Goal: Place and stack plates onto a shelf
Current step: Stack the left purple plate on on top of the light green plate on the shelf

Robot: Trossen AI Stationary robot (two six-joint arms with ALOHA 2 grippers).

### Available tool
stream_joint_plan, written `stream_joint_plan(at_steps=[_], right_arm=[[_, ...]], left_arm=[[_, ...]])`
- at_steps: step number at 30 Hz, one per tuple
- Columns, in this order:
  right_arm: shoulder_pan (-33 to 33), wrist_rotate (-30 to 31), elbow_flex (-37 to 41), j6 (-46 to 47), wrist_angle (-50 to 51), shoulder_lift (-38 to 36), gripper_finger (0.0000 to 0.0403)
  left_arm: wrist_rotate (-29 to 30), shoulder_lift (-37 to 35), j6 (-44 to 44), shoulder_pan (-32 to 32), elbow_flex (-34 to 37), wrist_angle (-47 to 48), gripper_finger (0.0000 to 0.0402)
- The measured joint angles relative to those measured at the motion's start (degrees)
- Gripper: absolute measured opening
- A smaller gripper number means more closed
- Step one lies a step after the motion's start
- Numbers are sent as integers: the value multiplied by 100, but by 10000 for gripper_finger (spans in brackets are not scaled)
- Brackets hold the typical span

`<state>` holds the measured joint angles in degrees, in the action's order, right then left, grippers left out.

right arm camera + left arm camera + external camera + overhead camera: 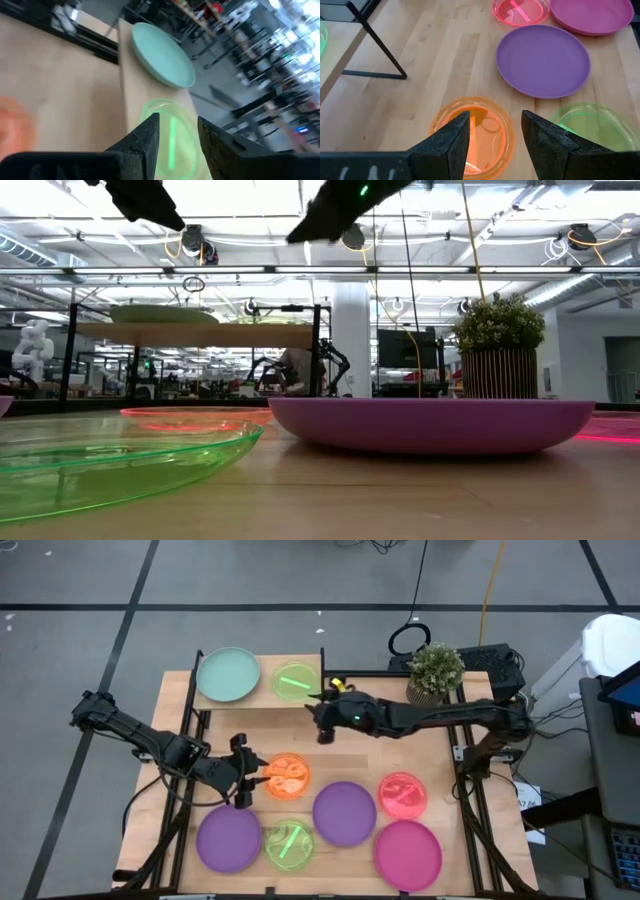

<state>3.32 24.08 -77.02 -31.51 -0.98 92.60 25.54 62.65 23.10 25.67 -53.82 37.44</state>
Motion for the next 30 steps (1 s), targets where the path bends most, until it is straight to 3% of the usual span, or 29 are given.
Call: stream_joint_plan(at_steps=[5, 11, 17, 21, 27, 30], right_arm=[[-533, -168, 458, 1162, 734, -923, 118], [-1293, -132, 1642, 2016, 566, -2246, 118], [-2009, 458, 2959, 2853, 467, -3242, 118], [-2349, 471, 3478, 3070, 375, -3635, 118], [-2684, 508, 3531, 3389, 388, -3932, 118], [-2840, 1000, 3531, 3607, 468, -3941, 118]], left_arm=[[4, 0, 137, 130, 0, -2, 184], [4, 0, 343, 350, 0, 1, 184], [0, 0, 897, 845, 0, 59, 184], [-228, 119, 1300, 1329, 0, 52, 184], [-540, 797, 1925, 2059, 0, -74, 184], [-753, 1218, 2295, 2309, 0, -244, 184]])
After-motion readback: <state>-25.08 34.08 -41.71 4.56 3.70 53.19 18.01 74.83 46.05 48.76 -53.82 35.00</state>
